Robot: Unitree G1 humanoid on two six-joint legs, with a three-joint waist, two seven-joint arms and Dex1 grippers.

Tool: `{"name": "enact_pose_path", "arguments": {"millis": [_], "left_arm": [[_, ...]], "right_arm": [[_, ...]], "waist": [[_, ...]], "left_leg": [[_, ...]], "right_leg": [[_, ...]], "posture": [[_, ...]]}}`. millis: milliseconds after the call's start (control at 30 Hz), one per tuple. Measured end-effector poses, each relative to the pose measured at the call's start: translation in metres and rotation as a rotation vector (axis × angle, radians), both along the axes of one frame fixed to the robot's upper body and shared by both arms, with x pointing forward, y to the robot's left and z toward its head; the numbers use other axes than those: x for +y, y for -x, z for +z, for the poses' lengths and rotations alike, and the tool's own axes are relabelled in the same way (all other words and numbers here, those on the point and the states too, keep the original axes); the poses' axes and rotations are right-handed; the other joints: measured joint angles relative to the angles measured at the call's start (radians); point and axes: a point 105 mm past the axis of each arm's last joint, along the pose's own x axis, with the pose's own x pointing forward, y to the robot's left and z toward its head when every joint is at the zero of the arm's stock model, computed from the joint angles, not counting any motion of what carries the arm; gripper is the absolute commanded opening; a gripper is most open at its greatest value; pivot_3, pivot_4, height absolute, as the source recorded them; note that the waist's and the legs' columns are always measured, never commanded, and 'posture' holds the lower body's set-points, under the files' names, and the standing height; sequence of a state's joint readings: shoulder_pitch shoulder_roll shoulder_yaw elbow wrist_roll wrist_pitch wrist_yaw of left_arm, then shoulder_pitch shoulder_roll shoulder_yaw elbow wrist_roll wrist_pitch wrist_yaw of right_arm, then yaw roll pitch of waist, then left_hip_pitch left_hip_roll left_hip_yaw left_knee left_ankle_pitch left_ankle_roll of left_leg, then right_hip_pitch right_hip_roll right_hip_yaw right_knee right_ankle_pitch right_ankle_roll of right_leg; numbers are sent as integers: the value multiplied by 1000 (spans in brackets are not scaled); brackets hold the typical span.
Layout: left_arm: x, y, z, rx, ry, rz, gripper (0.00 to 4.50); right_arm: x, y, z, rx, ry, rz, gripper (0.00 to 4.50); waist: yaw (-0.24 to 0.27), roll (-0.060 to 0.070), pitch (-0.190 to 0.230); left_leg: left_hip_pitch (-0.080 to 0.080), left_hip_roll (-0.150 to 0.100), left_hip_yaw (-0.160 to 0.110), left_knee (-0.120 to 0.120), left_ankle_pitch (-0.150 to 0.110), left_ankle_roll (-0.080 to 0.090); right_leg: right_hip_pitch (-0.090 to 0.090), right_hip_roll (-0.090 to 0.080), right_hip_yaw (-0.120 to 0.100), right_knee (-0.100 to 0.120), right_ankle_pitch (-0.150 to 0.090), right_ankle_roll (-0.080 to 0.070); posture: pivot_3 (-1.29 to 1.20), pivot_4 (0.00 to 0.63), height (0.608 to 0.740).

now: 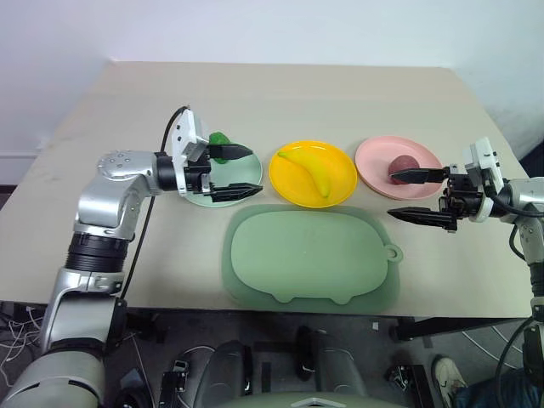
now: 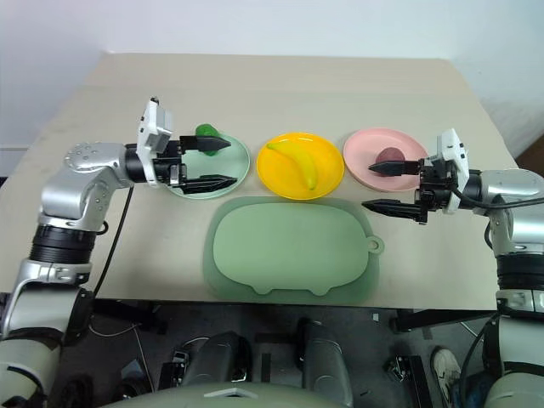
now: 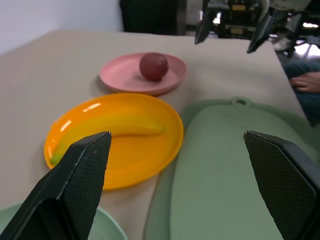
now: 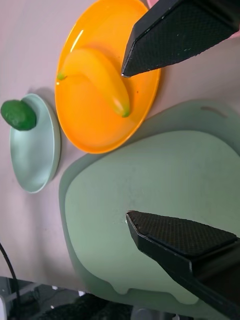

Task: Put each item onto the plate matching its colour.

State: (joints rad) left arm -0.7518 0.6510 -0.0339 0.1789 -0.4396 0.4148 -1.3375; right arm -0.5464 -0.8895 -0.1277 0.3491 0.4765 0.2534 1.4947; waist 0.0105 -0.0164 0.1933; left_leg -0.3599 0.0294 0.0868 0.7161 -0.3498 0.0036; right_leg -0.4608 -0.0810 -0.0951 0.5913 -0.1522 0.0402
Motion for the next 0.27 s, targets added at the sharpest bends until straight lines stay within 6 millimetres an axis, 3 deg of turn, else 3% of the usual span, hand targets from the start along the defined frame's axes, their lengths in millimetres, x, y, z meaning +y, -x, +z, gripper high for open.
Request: {"name": "enact_pose_path", "arguments": {"millis": [267], "left_arm": [[21, 26, -13, 125, -39, -97, 4429]], "right_arm": [[3, 0, 1, 7, -8, 16, 4500]], "waist": [[0, 0, 0]], "left_leg": [[-1, 0, -1, 0, 0, 0]], "right_leg": [[-1, 0, 0, 0, 0, 0]], "posture": [[0, 150, 740]]}}
